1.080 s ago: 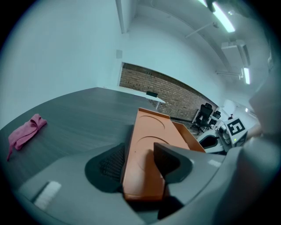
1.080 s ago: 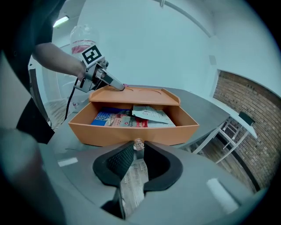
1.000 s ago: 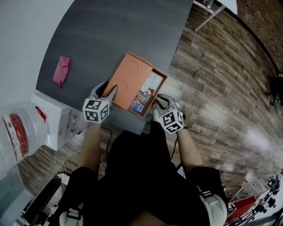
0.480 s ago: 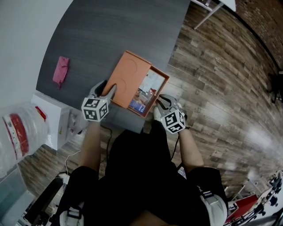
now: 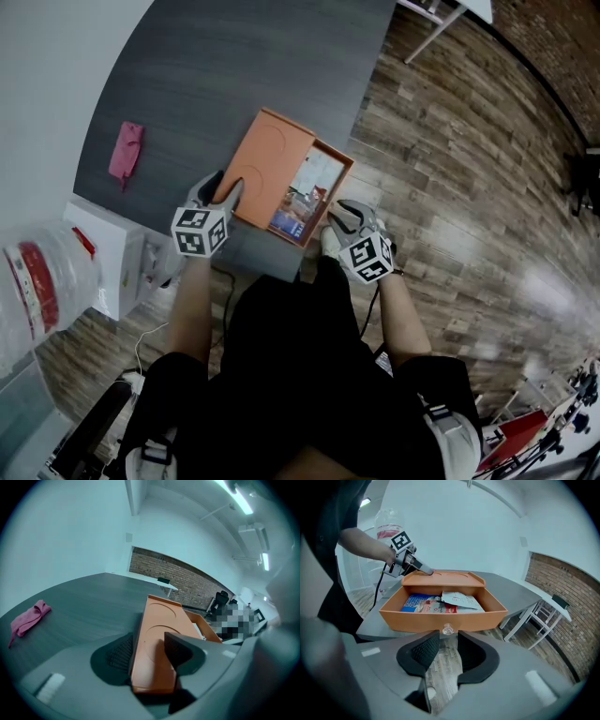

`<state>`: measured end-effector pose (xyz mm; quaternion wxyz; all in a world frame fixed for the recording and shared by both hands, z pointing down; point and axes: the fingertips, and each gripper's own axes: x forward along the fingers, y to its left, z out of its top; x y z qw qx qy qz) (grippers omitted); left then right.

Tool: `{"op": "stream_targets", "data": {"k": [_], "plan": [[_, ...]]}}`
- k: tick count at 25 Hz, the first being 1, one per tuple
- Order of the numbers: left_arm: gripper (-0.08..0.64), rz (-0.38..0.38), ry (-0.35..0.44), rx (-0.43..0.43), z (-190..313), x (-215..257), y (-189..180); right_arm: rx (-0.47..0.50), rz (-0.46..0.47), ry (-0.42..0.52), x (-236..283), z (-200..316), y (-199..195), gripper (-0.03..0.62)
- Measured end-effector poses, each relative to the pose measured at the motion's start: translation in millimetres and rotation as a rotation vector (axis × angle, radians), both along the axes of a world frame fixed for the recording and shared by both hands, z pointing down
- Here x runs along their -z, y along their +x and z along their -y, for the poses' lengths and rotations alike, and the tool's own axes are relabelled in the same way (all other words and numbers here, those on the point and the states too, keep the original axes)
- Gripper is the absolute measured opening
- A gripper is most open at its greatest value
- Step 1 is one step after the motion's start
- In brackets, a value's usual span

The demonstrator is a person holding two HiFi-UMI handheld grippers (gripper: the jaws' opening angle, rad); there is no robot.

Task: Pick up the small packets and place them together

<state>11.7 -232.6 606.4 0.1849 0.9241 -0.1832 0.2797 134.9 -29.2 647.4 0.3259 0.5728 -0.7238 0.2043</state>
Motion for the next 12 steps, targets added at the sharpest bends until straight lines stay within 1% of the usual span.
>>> {"op": "stream_targets", "data": {"k": [4,7,10,12], "plan": [[0.209,-0.002,0.005,-0.003,1.1,-2.0,0.5,-0.039,0.013,0.022,19.5,-11.9,17.4,0.124],[0.209,-0.004,0.011,-0.002,1.6,-2.5,1.4,-0.079,0.022,0.082,48.6,-7.9,30.5,0.118],[0.209,-0.001,0.011,0.000,0.4,-4.2,2.0,-0.136,0.105,0.165,80.6,10.9,31.0,0.112],[0.209,0.000,0.008,0.000,-1.0,-5.6,2.7,-0.155,0.139,0.184,90.6,25.6,24.2,0.106]]}}
